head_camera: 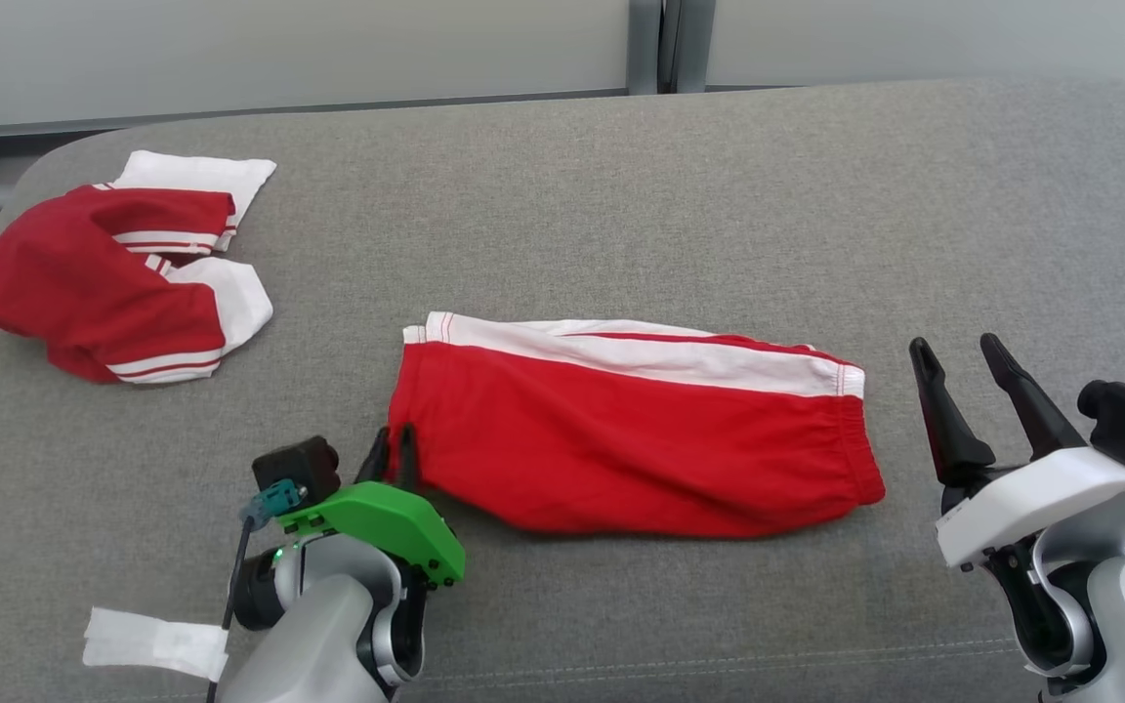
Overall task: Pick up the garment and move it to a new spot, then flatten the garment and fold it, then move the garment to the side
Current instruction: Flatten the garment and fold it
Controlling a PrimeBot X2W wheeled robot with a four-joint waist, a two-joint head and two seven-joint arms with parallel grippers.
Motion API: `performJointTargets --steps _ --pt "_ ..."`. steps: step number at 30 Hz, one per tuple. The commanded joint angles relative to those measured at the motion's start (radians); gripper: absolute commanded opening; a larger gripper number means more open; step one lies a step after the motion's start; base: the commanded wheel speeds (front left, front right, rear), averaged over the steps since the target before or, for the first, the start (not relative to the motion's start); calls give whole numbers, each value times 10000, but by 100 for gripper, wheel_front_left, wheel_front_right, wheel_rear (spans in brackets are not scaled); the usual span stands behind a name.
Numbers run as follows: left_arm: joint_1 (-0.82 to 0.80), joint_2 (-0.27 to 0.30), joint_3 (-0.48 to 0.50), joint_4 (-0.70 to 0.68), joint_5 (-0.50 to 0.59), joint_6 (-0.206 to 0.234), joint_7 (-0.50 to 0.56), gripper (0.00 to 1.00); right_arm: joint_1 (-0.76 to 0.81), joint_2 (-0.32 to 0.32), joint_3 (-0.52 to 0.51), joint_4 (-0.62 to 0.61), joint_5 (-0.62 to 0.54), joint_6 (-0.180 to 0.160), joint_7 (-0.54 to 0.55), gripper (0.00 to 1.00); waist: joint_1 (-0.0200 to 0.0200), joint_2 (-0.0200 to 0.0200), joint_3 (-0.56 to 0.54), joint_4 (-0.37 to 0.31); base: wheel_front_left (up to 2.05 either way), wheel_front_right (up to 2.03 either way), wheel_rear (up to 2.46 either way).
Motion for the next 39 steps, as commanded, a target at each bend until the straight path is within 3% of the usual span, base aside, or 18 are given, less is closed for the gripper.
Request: performJointTargets --steps 1,2,20,31,39 --pt "335 111 128 -136 211 67 -21 80 -45 -6 4 54 -80 -3 -59 100 0 0 -19 -21 0 0 0" --pt "409 128 248 -330 353 67 -20 100 -58 3 9 74 -89 -3 -82 100 0 0 -34 -31 0 0 0" --pt "2192 818 2382 -4461 3373 -37 -15 100 309 289 -475 -125 -1067 -4 -320 100 0 0 -326 -82 0 0 0" --pt "3385 1536 2596 -5805 3568 319 233 100 1016 683 -894 27 -2214 -4 -490 100 0 0 -673 6 0 0 0" --pt "4038 1642 2631 -6447 3372 563 460 100 1199 821 -892 544 -2392 -4 -633 100 0 0 -918 208 0 0 0"
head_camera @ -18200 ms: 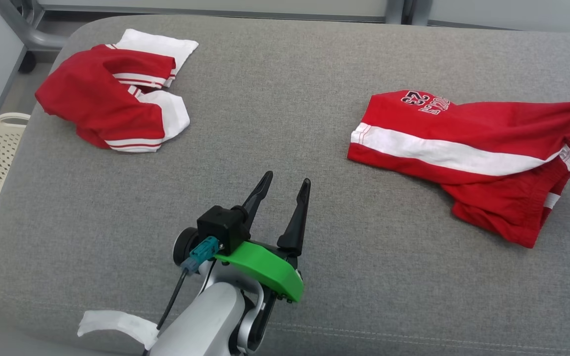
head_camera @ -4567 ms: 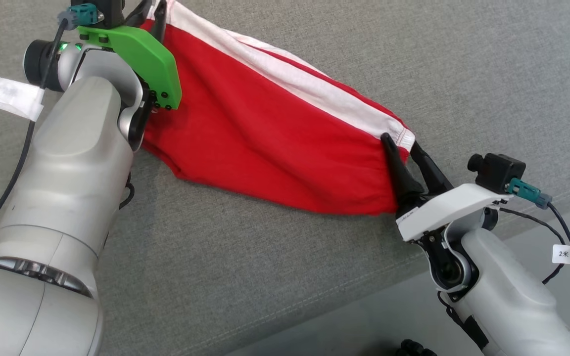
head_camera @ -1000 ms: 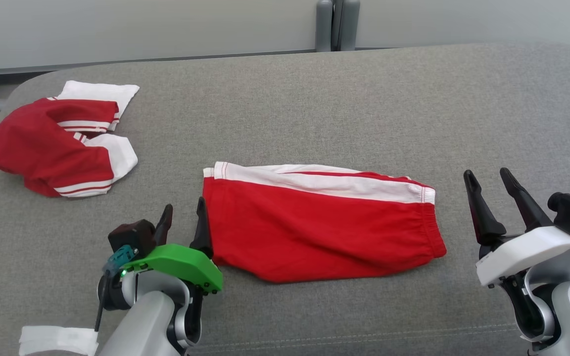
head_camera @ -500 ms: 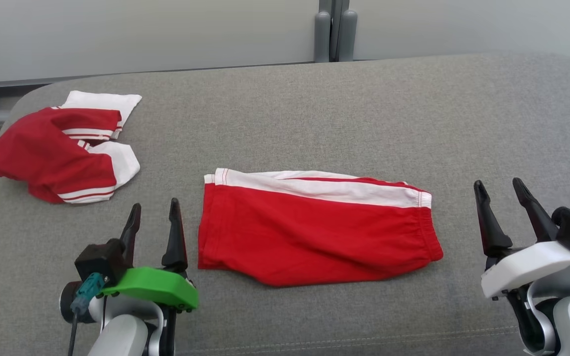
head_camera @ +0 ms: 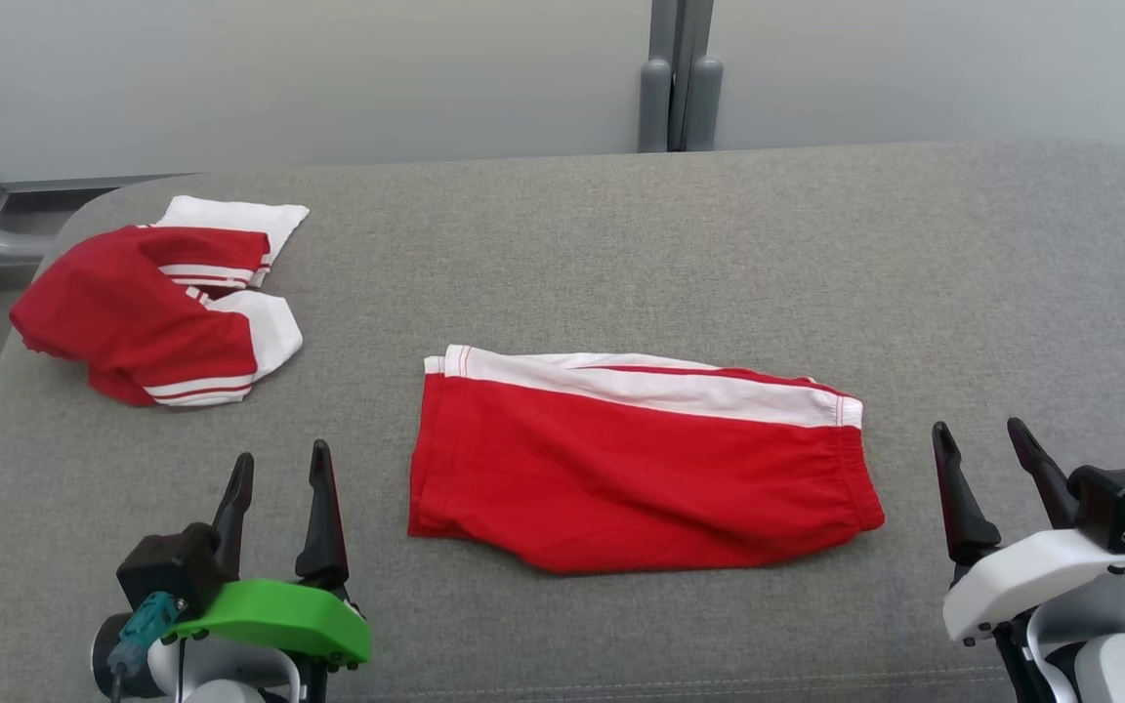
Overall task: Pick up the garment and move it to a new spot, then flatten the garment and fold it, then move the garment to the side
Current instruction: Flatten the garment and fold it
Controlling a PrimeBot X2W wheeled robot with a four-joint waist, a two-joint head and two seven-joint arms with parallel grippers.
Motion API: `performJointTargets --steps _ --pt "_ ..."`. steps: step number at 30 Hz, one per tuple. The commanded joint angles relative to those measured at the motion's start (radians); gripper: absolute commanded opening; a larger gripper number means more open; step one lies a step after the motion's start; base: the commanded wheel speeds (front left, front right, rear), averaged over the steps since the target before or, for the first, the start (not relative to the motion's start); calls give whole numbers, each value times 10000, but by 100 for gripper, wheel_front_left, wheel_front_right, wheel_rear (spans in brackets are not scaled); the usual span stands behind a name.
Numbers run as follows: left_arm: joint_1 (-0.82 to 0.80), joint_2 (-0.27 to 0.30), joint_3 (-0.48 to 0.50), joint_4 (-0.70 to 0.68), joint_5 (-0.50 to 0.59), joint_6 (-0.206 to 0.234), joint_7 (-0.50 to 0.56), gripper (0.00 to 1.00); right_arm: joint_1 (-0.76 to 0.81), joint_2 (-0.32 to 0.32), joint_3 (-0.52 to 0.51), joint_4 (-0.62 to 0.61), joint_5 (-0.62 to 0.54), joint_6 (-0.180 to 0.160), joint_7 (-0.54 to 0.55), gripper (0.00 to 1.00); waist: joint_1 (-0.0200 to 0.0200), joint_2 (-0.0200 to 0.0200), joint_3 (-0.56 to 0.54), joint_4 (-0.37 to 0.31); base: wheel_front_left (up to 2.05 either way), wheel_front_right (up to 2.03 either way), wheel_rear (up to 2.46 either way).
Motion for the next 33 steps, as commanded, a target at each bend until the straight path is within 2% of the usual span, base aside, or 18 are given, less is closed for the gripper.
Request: performJointTargets --steps 1,12,16,30,33 --pt "219 65 -33 -94 -46 88 31 100 55 13 18 84 -64 -4 -86 100 0 0 -81 88 0 0 0" --pt "298 190 -213 -442 39 166 287 100 -161 -67 75 326 33 -4 -183 100 0 0 -117 261 0 0 0" --pt "220 191 -284 -501 60 185 303 100 -283 -61 54 771 84 -4 -240 100 0 0 -48 349 0 0 0" --pt "-306 -49 -699 -500 205 54 347 100 -1690 -145 408 4685 1161 -4 -1052 100 0 0 558 1243 0 0 0" --pt "-331 -41 -691 -476 187 59 316 100 -1850 -129 440 5163 1462 -4 -1194 100 0 0 606 1365 0 0 0"
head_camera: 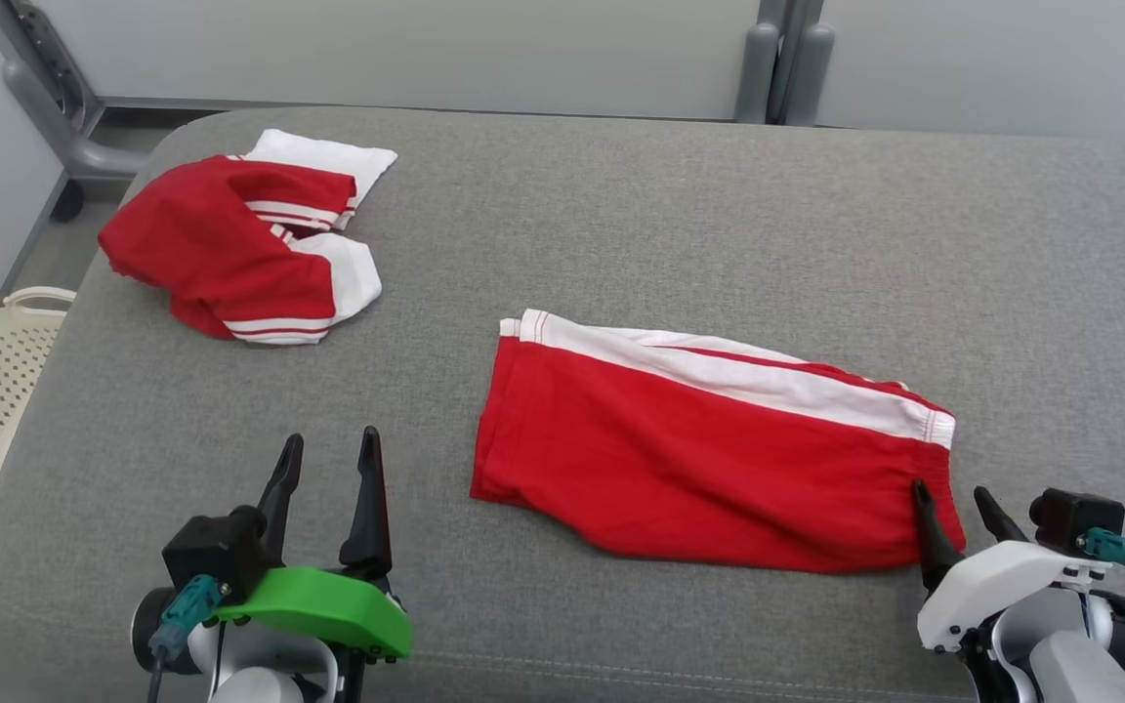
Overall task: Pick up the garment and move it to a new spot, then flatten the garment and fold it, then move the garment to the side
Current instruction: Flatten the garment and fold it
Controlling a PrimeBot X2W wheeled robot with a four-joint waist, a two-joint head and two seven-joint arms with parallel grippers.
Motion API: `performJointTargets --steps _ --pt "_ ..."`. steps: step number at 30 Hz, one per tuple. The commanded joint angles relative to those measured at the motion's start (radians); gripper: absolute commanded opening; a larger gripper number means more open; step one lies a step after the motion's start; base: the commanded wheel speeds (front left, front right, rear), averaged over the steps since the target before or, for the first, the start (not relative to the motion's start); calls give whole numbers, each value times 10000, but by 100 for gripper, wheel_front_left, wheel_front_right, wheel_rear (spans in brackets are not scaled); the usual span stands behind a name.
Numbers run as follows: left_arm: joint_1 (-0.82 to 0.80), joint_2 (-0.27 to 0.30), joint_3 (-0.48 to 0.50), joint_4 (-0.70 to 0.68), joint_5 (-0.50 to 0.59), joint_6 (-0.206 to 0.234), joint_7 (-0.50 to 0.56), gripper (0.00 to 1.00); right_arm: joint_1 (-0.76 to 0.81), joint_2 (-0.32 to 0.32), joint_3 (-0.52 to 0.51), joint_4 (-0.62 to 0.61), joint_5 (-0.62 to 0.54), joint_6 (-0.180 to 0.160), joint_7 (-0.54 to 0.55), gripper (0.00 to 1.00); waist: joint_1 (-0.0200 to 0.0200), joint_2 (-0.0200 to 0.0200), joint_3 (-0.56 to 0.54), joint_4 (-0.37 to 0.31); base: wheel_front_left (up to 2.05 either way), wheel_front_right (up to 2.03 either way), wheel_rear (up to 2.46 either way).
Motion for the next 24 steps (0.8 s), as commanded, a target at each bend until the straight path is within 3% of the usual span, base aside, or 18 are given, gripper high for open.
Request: performJointTargets --steps 1,12,13,14,18,19,24 --pt "-173 35 -8 38 51 -26 -44 100 -153 -45 6 183 158 -4 -95 100 0 0 137 204 0 0 0" --pt "-323 58 15 76 3 -18 -156 100 -832 146 501 1806 2681 -4 -444 100 0 0 329 581 0 0 0" --pt "-329 59 15 84 -2 -15 -162 100 -857 84 614 1864 2853 -4 -464 83 0 0 327 593 0 0 0" --pt "-334 60 6 92 -8 -11 -166 100 -893 41 715 1922 3016 -4 -506 51 0 0 330 601 0 0 0" --pt "-347 71 -8 111 -26 25 -167 100 -1120 -221 912 2003 3692 -4 -762 4 0 0 348 591 0 0 0" --pt "-341 70 -12 114 -31 29 -174 100 -1145 -280 948 2003 3869 -4 -798 0 0 0 350 579 0 0 0" --pt "-336 75 -4 116 -50 76 -201 100 -1297 -741 1252 1910 4584 -4 -886 0 0 0 372 439 0 0 0"
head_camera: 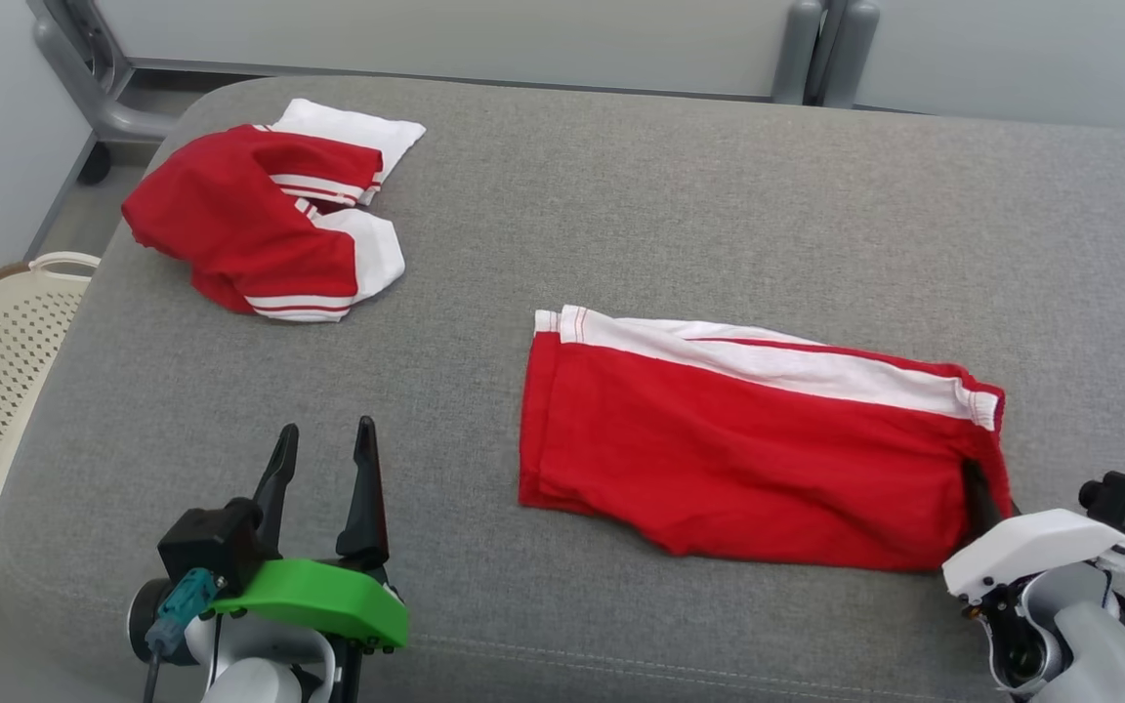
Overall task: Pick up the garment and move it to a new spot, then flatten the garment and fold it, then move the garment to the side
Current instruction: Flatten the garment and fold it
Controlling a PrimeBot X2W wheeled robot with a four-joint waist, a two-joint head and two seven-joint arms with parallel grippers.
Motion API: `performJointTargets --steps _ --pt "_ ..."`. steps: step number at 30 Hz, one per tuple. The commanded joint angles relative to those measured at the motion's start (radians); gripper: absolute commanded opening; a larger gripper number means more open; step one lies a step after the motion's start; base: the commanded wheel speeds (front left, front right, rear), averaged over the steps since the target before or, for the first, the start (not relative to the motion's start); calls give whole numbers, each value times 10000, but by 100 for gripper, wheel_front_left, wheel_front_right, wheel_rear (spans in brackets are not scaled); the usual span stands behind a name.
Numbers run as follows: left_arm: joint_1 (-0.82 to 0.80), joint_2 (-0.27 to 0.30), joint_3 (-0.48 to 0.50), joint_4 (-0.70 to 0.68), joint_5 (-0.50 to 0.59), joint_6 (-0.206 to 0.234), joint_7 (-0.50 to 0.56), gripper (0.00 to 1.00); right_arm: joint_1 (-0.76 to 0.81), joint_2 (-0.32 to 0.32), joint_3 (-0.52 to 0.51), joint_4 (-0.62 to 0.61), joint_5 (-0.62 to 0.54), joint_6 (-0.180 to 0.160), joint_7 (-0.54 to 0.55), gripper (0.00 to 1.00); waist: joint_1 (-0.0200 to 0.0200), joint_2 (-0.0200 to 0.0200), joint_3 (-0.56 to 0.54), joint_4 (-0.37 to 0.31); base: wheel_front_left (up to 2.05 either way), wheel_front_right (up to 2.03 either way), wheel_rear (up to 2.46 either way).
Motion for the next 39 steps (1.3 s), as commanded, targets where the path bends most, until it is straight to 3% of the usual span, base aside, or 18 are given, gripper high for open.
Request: performJointTargets --steps 1,12,17,22,31,39 --pt "-136 66 1 -24 -11 73 -49 100 -142 -187 11 -55 223 -4 -89 0 0 0 10 -78 0 0 0" --pt "-165 -57 -152 -31 -78 21 -53 100 -378 -1634 191 119 832 -4 -91 0 0 0 -71 -484 0 0 0" --pt "-108 -88 -209 39 -96 4 -94 100 -513 -1871 452 158 842 -4 99 0 0 0 -166 -617 0 0 0" --pt "-24 -107 -276 110 -135 -19 -96 100 -522 -1767 874 -129 906 -4 377 0 0 0 -311 -687 0 0 0" --pt "150 -95 -406 147 -210 -26 0 100 -249 -1554 1625 -1735 593 -4 1140 0 0 0 -751 -692 0 0 0" --pt "197 -141 -460 77 -296 -14 -8 100 -369 -597 1400 -2725 -414 -2 2055 0 0 0 -863 -484 0 0 0"
